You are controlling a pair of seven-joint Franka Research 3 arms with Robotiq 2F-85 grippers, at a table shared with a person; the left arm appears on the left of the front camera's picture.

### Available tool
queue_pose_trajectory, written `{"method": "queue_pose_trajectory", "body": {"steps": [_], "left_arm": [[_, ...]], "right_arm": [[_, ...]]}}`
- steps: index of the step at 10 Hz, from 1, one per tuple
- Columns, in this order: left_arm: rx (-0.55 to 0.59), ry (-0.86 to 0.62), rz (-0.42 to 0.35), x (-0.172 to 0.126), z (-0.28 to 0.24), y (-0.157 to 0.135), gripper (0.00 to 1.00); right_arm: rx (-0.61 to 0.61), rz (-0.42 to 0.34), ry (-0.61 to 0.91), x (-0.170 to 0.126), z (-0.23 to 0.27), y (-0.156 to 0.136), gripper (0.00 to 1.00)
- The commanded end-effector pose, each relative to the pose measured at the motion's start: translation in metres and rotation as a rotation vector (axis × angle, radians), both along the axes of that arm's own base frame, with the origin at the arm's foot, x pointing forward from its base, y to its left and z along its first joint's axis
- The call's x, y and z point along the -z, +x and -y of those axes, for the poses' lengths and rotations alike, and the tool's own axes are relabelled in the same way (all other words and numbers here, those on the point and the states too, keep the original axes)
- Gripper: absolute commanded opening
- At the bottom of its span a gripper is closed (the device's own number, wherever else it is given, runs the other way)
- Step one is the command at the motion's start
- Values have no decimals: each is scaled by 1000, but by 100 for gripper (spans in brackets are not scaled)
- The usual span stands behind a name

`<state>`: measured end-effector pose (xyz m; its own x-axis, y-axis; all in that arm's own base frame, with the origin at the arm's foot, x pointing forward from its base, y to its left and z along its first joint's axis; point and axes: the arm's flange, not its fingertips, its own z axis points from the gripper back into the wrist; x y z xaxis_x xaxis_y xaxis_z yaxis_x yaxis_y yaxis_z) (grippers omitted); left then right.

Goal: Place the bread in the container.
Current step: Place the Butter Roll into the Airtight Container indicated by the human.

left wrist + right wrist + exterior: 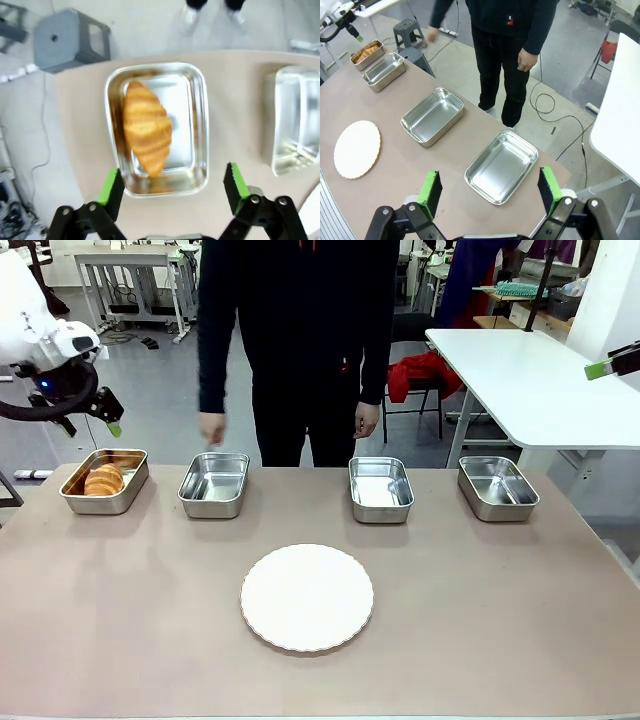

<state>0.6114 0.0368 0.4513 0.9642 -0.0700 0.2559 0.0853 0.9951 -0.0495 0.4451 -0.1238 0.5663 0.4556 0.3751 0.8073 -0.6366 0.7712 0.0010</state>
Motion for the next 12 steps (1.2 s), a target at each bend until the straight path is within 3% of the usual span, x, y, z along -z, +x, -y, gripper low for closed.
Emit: {"method": "queue_pose_trajectory", "body": {"steps": [1,4,7,9,11,12], "left_arm": [[-14,34,45,-17,11,-61,100],[-22,-2,146,-36,21,-135,100],[-52,-31,175,-23,20,-199,100],[-6,-18,134,-9,20,-217,100],[51,-72,141,0,19,-222,100],[-19,-23,129,-6,23,-218,100]], "right_arm": [[-3,14,15,-1,0,1,100],[-3,14,15,-1,0,1,100],[-3,14,15,-1,0,1,100],[-3,14,15,-1,0,1,100],[-3,14,15,-1,0,1,100],[-3,14,15,-1,0,1,100]]}}
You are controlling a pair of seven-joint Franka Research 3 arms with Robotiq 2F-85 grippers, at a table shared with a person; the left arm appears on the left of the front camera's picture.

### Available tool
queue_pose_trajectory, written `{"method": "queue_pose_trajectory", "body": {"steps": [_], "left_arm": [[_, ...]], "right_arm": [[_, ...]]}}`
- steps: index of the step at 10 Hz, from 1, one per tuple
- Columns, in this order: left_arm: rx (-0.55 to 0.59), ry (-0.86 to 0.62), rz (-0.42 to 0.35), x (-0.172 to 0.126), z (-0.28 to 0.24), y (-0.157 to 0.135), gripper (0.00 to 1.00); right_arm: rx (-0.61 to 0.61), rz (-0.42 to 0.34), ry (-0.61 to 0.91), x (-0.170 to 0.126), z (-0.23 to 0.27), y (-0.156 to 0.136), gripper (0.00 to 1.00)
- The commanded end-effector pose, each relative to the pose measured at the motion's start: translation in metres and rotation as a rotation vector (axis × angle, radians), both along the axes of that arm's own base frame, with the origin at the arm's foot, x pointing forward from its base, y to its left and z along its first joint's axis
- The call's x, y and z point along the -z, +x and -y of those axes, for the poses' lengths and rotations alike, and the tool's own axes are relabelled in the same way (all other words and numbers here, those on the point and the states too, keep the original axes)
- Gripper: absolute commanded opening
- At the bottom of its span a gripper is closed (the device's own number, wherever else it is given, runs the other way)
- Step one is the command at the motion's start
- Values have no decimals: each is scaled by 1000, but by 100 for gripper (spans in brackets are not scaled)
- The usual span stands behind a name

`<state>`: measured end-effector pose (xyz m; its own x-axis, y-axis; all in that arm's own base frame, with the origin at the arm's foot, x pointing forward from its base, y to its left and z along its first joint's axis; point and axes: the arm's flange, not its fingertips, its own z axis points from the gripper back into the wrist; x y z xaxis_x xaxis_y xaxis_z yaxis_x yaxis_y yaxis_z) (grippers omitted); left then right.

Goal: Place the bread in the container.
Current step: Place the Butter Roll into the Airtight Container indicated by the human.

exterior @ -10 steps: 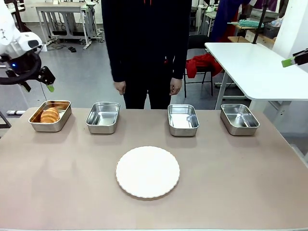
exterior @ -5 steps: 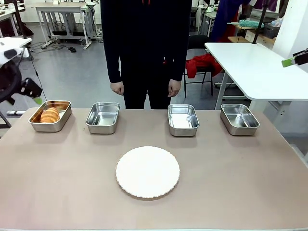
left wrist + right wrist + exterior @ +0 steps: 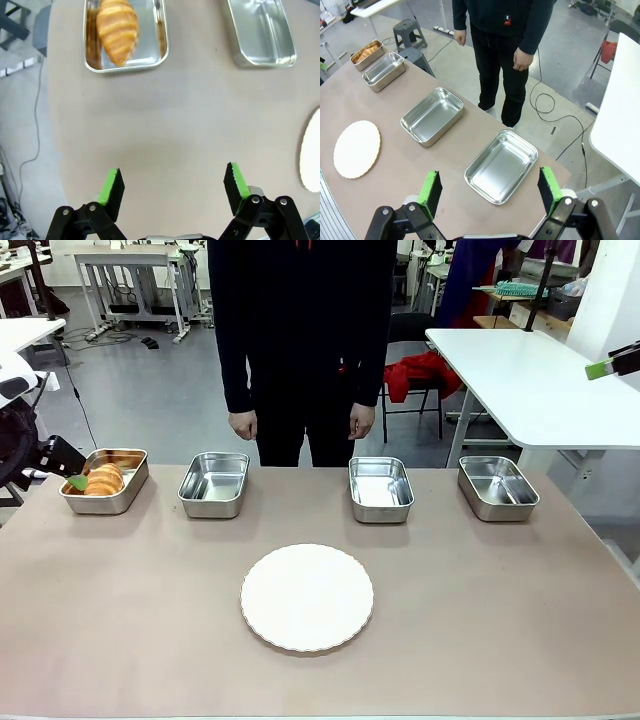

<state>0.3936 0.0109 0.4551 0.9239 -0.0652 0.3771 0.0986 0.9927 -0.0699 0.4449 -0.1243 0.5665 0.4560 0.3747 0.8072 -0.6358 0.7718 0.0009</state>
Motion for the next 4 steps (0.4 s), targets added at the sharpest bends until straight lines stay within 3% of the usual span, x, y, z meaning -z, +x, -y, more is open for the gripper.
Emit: {"method": "queue_pose_trajectory", "body": {"steps": [1,4], "left_arm": [[-26,8,3,-2,-2,-1,100],[-26,8,3,-2,-2,-1,100]], "right_arm": [[-4,14,16,-1,-1,1,100],[-4,14,16,-1,-1,1,100]]}}
